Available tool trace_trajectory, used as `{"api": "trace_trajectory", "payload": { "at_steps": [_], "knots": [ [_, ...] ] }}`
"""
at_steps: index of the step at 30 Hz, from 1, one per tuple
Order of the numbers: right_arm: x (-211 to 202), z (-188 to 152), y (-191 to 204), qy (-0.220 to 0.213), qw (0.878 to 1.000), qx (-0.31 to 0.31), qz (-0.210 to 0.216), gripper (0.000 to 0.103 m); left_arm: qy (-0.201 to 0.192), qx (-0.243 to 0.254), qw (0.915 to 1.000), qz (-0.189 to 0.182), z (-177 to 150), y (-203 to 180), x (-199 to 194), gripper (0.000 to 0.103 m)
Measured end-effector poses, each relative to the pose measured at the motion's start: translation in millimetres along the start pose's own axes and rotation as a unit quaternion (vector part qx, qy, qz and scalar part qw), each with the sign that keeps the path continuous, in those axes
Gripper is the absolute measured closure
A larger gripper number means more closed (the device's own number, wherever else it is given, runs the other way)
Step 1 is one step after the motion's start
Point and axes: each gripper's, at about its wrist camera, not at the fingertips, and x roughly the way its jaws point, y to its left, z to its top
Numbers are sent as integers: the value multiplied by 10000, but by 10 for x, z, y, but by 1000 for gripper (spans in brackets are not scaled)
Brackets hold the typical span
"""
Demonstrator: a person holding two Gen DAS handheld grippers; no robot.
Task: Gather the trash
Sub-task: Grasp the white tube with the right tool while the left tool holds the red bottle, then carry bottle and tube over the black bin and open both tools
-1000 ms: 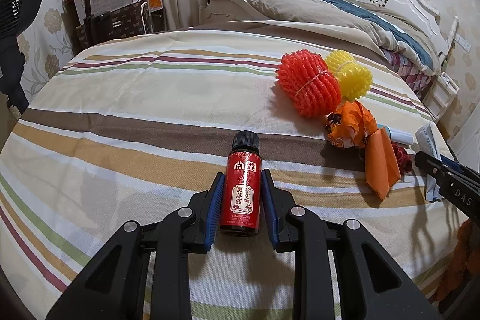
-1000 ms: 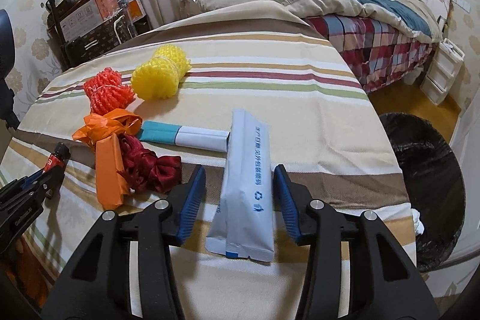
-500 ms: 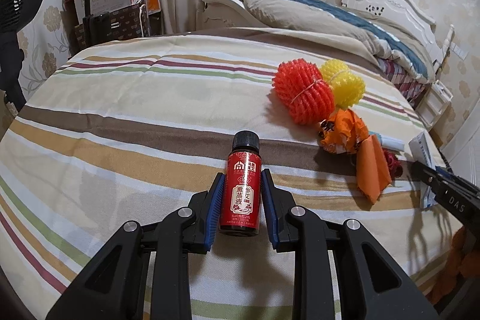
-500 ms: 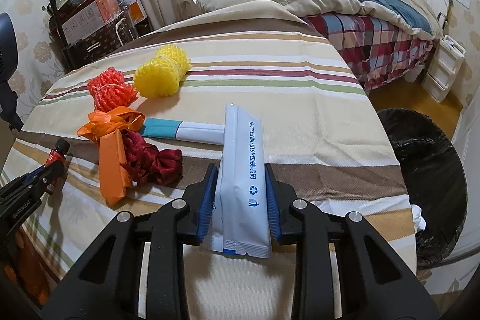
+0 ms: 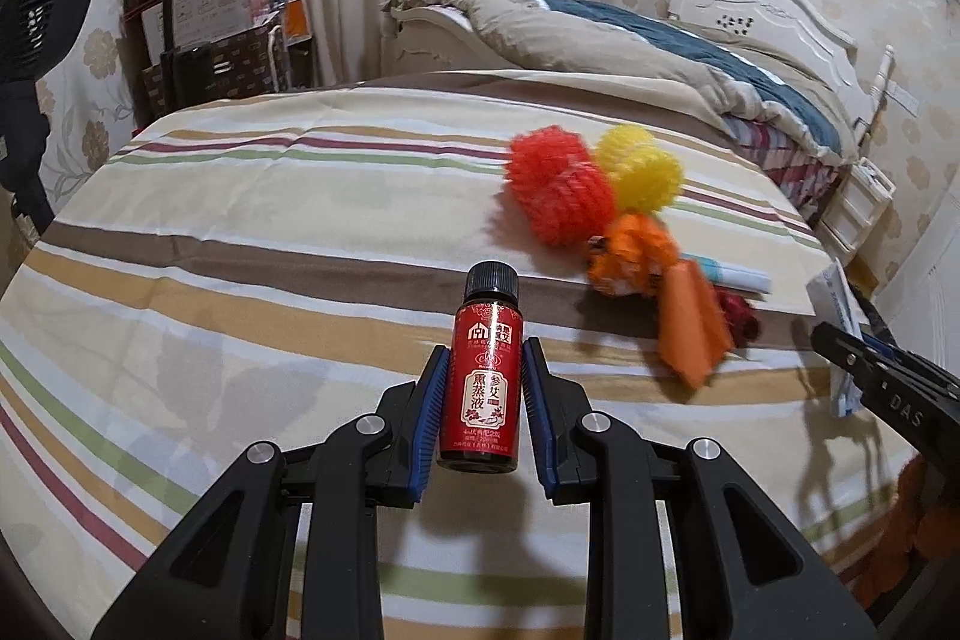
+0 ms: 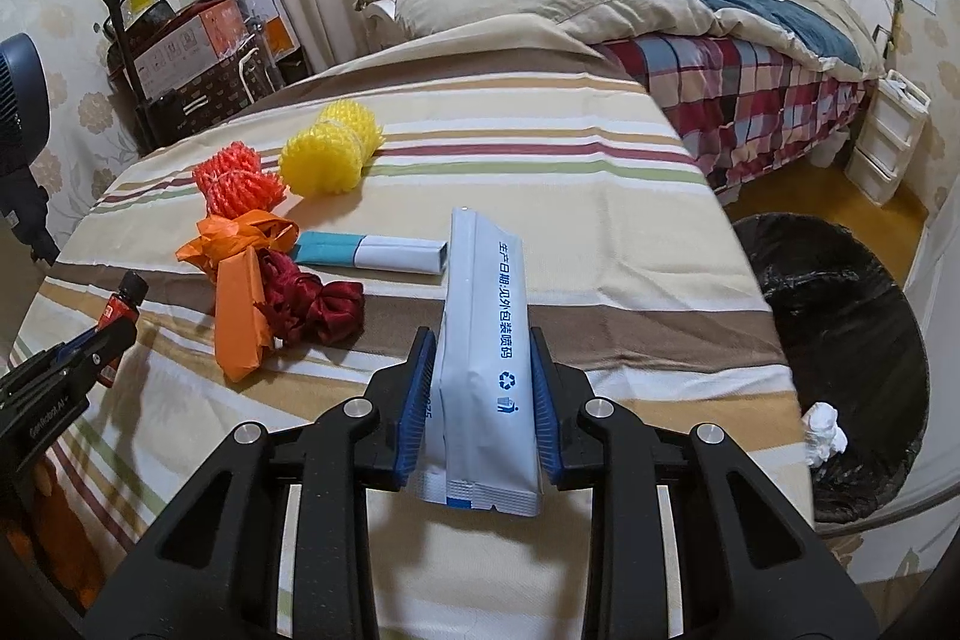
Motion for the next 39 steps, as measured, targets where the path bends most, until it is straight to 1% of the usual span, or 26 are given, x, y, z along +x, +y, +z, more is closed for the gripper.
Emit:
{"api": "trace_trajectory", "payload": {
  "at_steps": [5, 11, 17, 21, 27, 32, 36, 39],
  "knots": [
    [-167, 7, -136, -160, 9998, 93, -69, 73, -129, 196, 9994, -259, 20, -283, -115, 76],
    [-384, -3, -422, -360, 9985, 273, -301, 73, -240, 560, 9957, -697, 71, -782, -152, 76],
    [-523, -10, -863, -491, 9950, 556, -668, 73, -306, 1002, 9876, -1166, 124, -1420, -78, 76],
    [-584, -6, -1158, -561, 9919, 727, -876, 73, -295, 1181, 9829, -1384, 161, -1776, -4, 76],
    [-579, -3, -1552, -584, 9878, 907, -1126, 73, -307, 1475, 9759, -1581, 221, -2327, 134, 76],
    [-523, 3, -1837, -565, 9851, 1042, -1242, 73, -273, 1680, 9718, -1632, 252, -2660, 280, 76],
    [-466, 1, -2021, -519, 9834, 1155, -1299, 73, -154, 1769, 9705, -1630, 280, -2845, 421, 76],
    [-430, -5, -2138, -493, 9822, 1230, -1332, 73, -147, 1866, 9692, -1602, 279, -3006, 484, 76]
  ]
}}
